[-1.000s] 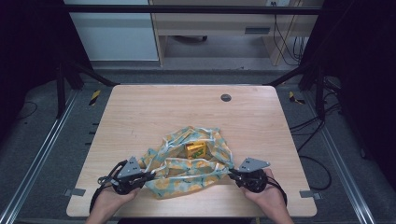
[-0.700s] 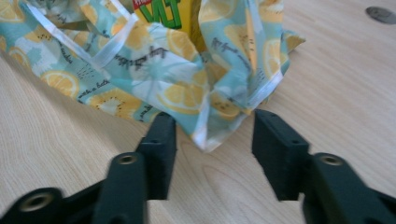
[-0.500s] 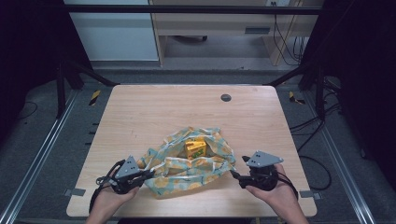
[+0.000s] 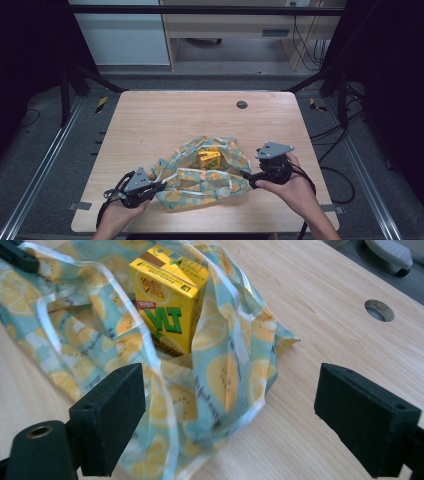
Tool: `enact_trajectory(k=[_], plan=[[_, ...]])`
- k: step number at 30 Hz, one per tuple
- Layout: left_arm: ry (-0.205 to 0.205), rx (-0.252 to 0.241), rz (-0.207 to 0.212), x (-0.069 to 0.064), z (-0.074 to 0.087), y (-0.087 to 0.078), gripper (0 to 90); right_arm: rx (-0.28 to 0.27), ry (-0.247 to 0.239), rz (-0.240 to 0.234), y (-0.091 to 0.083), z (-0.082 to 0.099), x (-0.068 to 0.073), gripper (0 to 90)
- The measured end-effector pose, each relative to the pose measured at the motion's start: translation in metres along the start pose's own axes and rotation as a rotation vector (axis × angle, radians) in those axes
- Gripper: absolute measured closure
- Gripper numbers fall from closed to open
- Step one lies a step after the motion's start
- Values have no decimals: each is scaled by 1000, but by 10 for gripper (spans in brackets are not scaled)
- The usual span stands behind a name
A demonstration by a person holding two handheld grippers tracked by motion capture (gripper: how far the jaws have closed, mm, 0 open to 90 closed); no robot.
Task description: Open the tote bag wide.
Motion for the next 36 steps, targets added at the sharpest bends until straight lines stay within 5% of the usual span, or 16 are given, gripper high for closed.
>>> enact_trajectory(k=[11, 16, 26, 31, 36], plan=[[10, -2, -5, -2, -1, 1, 883, 42, -61, 16, 25, -29, -10, 315], [19, -1, -7, -3, -1, 2, 883, 41, -33, 1, 39, -30, -15, 378], [25, -10, -13, -3, -2, 1, 883, 56, -55, -40, 55, -32, -2, 458], [20, -21, -12, -1, -4, -2, 882, 111, -42, -47, 64, -27, -6, 639], [19, -37, -13, 1, -8, -4, 883, 94, -17, -39, 70, -29, -14, 848]])
Point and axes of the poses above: each handheld gripper's, and its own axes: y roughly forward along the jaws, z roughly out of its underside, x roughly to its left, the point moved 9 cm from there along y, roughly forward along the jaws, and after that the axes turned 8 degrees about -y, right-handed, at the moved point
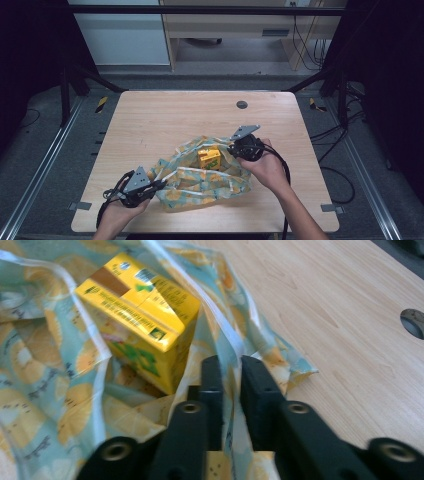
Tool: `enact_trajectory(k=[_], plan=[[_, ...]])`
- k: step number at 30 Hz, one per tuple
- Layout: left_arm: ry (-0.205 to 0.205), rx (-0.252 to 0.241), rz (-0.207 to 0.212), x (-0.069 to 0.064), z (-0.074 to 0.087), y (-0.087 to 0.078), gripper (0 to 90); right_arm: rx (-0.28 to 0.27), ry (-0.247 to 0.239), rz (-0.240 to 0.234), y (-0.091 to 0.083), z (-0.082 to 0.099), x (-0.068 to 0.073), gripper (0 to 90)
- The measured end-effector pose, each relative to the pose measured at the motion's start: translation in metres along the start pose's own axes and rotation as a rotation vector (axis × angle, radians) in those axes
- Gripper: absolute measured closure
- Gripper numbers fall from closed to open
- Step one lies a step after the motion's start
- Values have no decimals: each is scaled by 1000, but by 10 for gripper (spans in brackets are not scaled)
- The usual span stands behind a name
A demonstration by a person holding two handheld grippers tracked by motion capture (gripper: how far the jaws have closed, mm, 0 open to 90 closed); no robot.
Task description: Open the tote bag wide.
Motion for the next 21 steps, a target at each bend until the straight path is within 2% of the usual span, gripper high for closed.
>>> enact_trajectory(k=[2, 5, 10, 13, 17, 21], plan=[[1, -10, -6, 1, -3, 0, 882, -17, 16, 10, 2, -2, -6, 895], [-2, -22, -11, 4, -7, 1, 882, -28, 48, 29, 5, -5, -16, 900], [-15, -36, -22, 10, -12, 7, 881, -29, 104, 36, 18, -7, -32, 900], [-7, -19, -20, 10, -10, 11, 881, -1, 130, 38, 31, -1, -42, 900], [5, 27, -12, 8, -2, 17, 882, 43, 159, 45, 48, 11, -51, 900], [19, 62, -12, 5, 4, 23, 882, 62, 183, 45, 59, 20, -56, 900]])
Point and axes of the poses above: each handheld gripper's, and its own axes: y roughly forward along the jaws, z roughly out of its underside, x roughly to its left, the point moved 9 cm from there along y, roughly forward along the jaws, and after that the axes turned 8 degrees about -y, right-handed, at the moved point
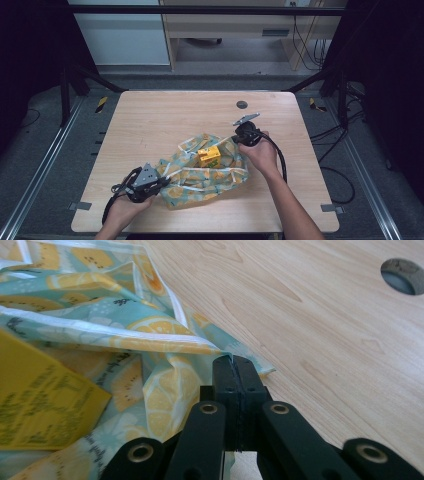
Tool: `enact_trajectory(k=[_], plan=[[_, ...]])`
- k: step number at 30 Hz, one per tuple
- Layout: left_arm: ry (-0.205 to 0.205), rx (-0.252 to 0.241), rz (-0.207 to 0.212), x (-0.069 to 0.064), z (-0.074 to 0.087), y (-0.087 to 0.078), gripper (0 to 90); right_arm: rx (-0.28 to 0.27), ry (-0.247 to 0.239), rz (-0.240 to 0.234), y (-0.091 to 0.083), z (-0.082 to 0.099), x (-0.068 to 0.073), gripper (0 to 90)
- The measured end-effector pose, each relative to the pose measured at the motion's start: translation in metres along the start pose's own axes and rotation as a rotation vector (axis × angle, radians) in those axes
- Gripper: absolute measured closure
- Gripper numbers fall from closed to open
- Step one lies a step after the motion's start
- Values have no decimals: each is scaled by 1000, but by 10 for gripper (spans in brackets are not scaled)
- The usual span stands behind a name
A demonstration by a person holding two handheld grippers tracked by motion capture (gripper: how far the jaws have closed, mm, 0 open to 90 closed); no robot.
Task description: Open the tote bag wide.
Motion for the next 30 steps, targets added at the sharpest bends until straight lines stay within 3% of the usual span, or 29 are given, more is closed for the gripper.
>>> enact_trajectory(k=[12, 17, 23, 26, 30], plan=[[25, 50, 32, -15, 9, 4, 880, 15, 8, 6, 12, 6, 0, 899], [25, 65, 28, -15, 12, 5, 872, 1, 13, 4, 10, 5, 1, 836], [20, 51, 21, -15, 11, 3, 860, -43, 10, 33, -3, -2, 0, 641], [16, 44, 16, -14, 11, 2, 837, -68, 9, 61, -17, -8, 0, 499], [-5, 6, -4, -12, 6, -3, 724, -79, -3, 81, -34, -12, 6, 336]])
Point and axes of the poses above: each handheld gripper's, and its own axes: y roughly forward along the jaws, z roughly out of its underside, x roughly to its left, the point moved 9 cm from there along y, roughly forward along the jaws, and after that the axes turned 8 degrees about -y, right-handed, at the moved point
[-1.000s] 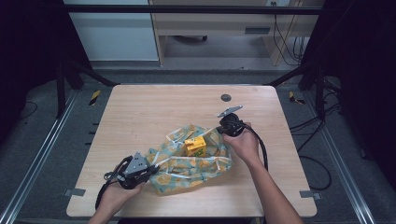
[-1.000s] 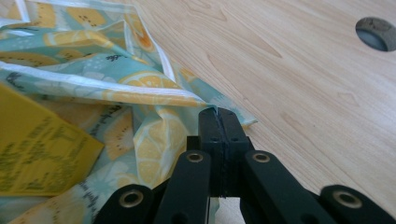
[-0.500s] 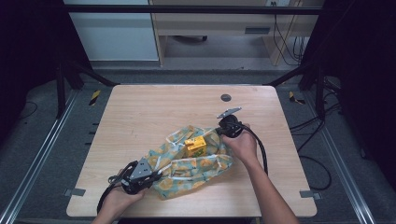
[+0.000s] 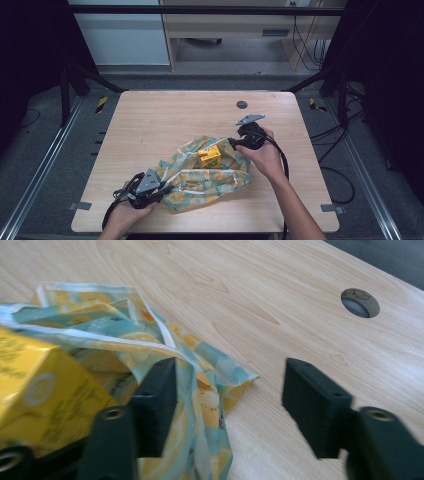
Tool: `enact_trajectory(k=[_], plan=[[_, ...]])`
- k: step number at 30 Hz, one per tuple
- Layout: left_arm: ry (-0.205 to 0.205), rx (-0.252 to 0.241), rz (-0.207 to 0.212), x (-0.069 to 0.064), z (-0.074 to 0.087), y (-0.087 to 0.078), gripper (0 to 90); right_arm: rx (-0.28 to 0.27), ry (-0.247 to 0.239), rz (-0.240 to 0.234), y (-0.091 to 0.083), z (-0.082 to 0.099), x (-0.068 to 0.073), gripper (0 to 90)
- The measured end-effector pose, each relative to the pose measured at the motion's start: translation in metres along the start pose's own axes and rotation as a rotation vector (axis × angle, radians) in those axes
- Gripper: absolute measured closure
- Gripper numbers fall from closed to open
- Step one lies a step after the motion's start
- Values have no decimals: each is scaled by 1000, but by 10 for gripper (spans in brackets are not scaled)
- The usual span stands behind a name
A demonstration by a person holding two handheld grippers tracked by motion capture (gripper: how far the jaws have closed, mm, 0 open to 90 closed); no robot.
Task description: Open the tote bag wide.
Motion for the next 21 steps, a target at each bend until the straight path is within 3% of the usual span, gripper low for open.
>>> enact_trajectory(k=[7, 10, 13, 17, 21], plan=[[-28, -76, -32, 1, -14, -15, 434, -69, -14, 22, -39, -12, 5, 213], [-38, -125, -39, 0, -26, -27, 366, -88, -24, 24, -57, -15, 11, 207], [-52, -171, -21, 0, -42, -36, 326, -112, -25, 19, -74, -13, 19, 238], [-16, -143, -60, 9, -56, -33, 321, -115, -19, 4, -86, -2, 31, 290], [-26, -118, -78, 21, -69, -19, 327, -97, -13, -4, -88, 19, 46, 332]])
Point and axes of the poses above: each handheld gripper's, and its own axes: y roughly forward along the jaws, z roughly out of its underside, x roughly to its left, the point moved 9 cm from there along y, roughly forward along the jaws, and after that the axes turned 8 degrees about -y, right-handed, at the moved point
